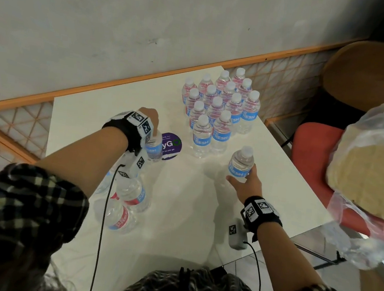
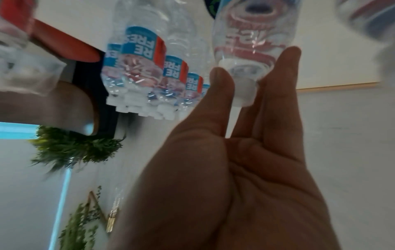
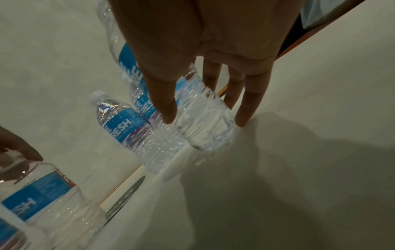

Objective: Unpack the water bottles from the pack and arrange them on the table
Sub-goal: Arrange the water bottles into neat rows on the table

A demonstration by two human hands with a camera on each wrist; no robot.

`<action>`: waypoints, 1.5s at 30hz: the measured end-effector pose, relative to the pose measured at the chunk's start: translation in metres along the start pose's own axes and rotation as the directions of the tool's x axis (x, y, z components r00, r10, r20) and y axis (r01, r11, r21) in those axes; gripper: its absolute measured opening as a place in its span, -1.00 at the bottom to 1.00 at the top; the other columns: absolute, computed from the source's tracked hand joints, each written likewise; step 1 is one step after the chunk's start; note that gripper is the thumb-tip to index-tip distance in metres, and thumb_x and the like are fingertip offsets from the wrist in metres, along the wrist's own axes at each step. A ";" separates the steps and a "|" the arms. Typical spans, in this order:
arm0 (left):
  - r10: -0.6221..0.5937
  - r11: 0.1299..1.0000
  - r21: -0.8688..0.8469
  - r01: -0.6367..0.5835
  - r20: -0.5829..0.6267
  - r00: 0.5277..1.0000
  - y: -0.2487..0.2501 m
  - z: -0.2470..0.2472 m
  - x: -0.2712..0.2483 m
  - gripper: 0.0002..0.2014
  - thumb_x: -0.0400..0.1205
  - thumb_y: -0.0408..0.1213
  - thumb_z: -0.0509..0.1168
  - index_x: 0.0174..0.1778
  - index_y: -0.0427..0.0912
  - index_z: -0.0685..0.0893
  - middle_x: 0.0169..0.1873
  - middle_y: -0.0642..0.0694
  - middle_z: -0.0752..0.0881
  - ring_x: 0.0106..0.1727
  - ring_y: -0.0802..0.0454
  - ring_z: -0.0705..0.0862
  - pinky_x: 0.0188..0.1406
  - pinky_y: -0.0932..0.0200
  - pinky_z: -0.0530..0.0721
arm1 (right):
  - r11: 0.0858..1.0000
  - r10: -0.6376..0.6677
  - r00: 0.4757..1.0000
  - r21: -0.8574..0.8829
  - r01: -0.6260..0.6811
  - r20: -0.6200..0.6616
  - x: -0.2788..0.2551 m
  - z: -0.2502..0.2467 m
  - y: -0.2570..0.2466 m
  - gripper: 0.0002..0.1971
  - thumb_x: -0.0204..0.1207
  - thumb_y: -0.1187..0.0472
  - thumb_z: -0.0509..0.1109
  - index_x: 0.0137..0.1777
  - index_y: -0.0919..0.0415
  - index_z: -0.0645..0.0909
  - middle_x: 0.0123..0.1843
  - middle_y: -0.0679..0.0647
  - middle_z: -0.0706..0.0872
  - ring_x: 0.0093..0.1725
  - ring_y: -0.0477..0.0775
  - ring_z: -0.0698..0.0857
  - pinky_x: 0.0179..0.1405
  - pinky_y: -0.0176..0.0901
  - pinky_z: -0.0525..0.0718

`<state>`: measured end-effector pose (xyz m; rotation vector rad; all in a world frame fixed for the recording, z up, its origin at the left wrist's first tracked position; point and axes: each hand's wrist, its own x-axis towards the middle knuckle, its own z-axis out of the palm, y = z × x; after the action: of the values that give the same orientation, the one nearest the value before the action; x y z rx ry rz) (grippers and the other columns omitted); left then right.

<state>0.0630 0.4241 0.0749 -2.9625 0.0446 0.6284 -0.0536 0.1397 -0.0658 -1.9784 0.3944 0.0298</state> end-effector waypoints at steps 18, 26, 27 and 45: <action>0.360 0.889 -0.248 -0.385 -0.141 0.922 0.130 0.006 -0.038 -0.65 0.60 -0.14 0.34 0.27 -0.20 0.68 0.21 -0.20 0.69 0.22 -0.16 0.62 0.09 0.15 0.51 | 1.000 0.013 1.000 0.017 -0.013 0.002 0.015 -0.015 0.003 -0.27 0.41 0.24 0.55 0.53 0.09 0.29 0.41 0.10 0.58 0.34 0.13 0.58 0.16 -0.24 0.45; 0.353 0.857 -0.315 -0.408 -0.218 0.910 0.168 -0.004 -0.026 -0.66 0.61 -0.14 0.33 0.24 -0.24 0.69 0.16 -0.26 0.71 0.22 -0.22 0.63 0.14 0.06 0.56 | 0.999 0.038 0.999 0.027 -0.037 -0.033 0.034 -0.035 0.007 -0.29 0.41 0.24 0.54 0.52 0.07 0.30 0.37 0.09 0.61 0.32 0.13 0.60 0.14 -0.23 0.46; 0.358 0.857 -0.308 -0.413 -0.220 0.908 0.173 -0.005 -0.024 -0.65 0.61 -0.14 0.33 0.25 -0.24 0.69 0.17 -0.26 0.70 0.22 -0.22 0.62 0.15 0.05 0.57 | 0.999 0.041 0.998 0.025 -0.041 -0.037 0.037 -0.038 0.007 -0.29 0.41 0.24 0.54 0.52 0.08 0.30 0.37 0.09 0.61 0.33 0.13 0.60 0.15 -0.22 0.46; 0.352 0.916 -0.133 -0.378 -0.187 0.917 0.229 -0.041 0.030 -0.83 0.62 -0.19 0.29 -0.07 -0.24 0.64 -0.05 -0.25 0.70 0.03 -0.21 0.65 -0.13 0.09 0.50 | 0.997 0.046 0.999 0.055 -0.046 0.007 0.112 -0.061 0.003 -0.34 0.38 0.23 0.57 0.44 0.15 0.36 0.37 0.09 0.60 0.34 0.13 0.58 0.13 -0.21 0.43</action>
<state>0.0949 0.1915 0.0763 -3.1870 0.6047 0.4451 0.0419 0.0553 -0.0639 -1.9140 0.4327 0.0525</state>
